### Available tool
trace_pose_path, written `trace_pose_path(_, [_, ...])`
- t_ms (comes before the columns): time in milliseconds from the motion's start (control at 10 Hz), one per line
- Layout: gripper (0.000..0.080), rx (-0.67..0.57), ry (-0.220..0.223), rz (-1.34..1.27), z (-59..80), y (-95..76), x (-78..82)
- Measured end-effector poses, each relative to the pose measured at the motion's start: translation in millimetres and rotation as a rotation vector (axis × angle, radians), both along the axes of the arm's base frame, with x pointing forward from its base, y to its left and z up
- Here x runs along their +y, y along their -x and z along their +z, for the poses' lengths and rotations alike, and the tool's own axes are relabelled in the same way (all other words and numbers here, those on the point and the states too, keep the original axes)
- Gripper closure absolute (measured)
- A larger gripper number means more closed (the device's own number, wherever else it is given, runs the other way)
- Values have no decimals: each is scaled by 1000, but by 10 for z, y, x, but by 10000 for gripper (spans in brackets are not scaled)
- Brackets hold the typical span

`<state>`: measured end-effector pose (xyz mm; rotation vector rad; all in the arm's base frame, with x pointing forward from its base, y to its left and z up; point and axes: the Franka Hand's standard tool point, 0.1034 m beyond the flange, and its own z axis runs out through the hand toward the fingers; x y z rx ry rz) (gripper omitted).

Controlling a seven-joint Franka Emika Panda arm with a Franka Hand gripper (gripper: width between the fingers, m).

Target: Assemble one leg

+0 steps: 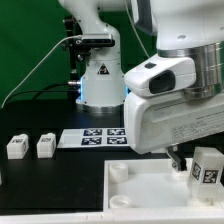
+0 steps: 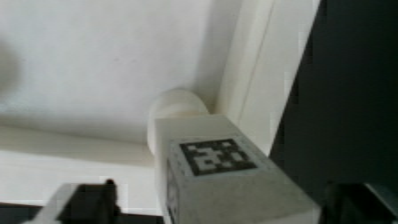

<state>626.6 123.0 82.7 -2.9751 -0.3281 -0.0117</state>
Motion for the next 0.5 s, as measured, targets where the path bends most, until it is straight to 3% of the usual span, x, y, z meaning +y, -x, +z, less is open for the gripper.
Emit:
trace_pose_path(100, [426, 2, -1, -11, 0, 0, 1])
trace_pose_path(200, [426, 5, -1, -35, -1, 0, -1])
trace_pose_path(300, [486, 5, -1, -33, -1, -1, -5])
trace_pose_path(500, [486, 21, -1, -149, 1, -4, -5])
